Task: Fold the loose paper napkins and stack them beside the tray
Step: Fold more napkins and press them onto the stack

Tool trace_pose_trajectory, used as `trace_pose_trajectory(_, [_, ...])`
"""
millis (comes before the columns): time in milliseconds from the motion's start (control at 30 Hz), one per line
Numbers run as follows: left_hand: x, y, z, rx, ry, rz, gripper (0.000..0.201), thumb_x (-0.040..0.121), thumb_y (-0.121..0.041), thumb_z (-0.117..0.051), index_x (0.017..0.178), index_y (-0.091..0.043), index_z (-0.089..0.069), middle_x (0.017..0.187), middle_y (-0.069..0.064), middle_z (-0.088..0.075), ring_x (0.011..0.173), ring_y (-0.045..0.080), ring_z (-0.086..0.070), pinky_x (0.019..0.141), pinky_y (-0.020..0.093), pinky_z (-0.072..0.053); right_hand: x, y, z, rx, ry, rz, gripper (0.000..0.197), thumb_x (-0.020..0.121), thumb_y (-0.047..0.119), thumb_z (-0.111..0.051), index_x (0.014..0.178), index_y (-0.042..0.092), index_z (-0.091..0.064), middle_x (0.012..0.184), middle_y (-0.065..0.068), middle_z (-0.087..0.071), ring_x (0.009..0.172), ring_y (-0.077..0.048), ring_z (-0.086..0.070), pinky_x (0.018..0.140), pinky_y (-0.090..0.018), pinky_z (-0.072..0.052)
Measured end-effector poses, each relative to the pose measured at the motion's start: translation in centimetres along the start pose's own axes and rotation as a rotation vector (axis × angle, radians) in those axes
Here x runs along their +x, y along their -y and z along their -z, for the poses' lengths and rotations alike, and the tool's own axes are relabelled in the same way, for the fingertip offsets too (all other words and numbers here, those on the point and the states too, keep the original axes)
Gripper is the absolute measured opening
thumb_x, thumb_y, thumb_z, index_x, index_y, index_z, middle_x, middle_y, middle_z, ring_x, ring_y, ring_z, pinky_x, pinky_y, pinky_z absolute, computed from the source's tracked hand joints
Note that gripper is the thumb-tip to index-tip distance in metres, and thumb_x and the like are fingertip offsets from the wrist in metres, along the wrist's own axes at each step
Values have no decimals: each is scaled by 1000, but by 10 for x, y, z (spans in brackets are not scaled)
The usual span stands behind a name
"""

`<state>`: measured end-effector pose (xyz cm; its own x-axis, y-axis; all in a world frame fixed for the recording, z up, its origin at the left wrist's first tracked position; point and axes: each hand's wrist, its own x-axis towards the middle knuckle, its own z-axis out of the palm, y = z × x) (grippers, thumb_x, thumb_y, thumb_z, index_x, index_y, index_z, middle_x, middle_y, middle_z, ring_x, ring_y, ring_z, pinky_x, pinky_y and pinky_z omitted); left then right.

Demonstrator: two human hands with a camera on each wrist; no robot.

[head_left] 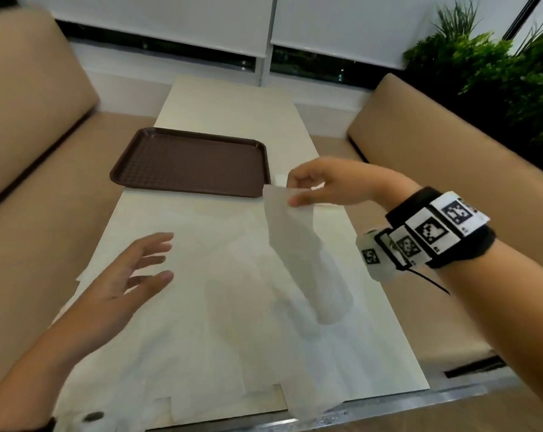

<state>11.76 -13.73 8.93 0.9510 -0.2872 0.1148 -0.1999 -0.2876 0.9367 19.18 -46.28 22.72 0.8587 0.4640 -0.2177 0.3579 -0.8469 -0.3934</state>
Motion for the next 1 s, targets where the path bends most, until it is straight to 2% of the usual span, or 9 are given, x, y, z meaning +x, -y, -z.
trace_pose_trajectory(100, [31,-41,-19,61,61,-109,67,64,-83,-49,127,-62,-37,141,-32,-30,130,-12,-31,106,24,-30,-2,26,29,155,-217,33,15,92,32,-59,93,17,-61,85,2,-72,70,-5,-67,68,-19,-50])
trace_pose_trajectory(167, [50,-67,-32,43,73,-165,70,66,-77,-51,131,-60,-34,147,-30,-23,134,-11,-25,107,22,-26,2,37,36,226,-348,48,20,92,33,-60,96,13,-61,87,-12,-73,74,-24,-70,68,-36,-58])
trace_pose_trajectory(233, [68,-88,-43,-60,56,-184,72,65,-71,-59,131,-57,-35,146,-28,-29,133,-10,-29,106,20,-29,6,48,39,258,-447,71,24,91,34,-60,98,12,-60,90,-20,-71,79,-36,-68,73,-45,-58])
trace_pose_trajectory(367, [97,-110,-57,-178,15,-161,64,71,-55,-70,128,-39,-47,127,-17,-58,115,2,-57,95,32,-48,18,63,36,235,-656,110,29,86,36,-66,105,19,-53,85,-13,-70,71,-24,-67,63,-29,-56])
trace_pose_trajectory(433, [107,-112,-60,-162,-83,-164,52,80,-45,-69,126,-28,-54,116,-10,-66,102,8,-65,90,41,-53,24,66,34,184,-716,124,36,83,38,-69,109,20,-51,86,-18,-67,64,-28,-60,60,-32,-52])
trace_pose_trajectory(533, [114,-110,-59,-145,-163,-181,26,91,-30,-61,114,-18,-65,102,0,-72,91,16,-70,86,48,-55,31,65,35,63,-728,124,38,83,43,-67,111,20,-53,79,-12,-60,59,-17,-47,58,-26,-41])
trace_pose_trajectory(700, [118,-110,-57,-90,-122,-228,18,96,-30,-55,94,-21,-71,81,-1,-70,70,12,-63,64,29,-48,27,63,44,-300,-512,123,43,75,62,-62,108,34,-63,118,6,-48,112,-12,-36,92,-34,-31])
trace_pose_trajectory(833, [118,-111,-52,-93,-49,-220,16,95,-27,-57,92,-20,-71,82,3,-73,75,21,-68,67,34,-51,27,60,52,-253,-345,115,12,86,30,-66,95,23,-68,90,15,-60,85,-1,-53,74,-16,-41])
trace_pose_trajectory(1000, [114,-76,-39,-256,72,-116,33,90,-5,-60,115,-27,-59,97,6,-73,88,18,-71,75,31,-57,15,16,50,18,-405,13,22,92,13,-56,97,34,-52,105,4,-57,87,-10,-55,77,-21,-46])
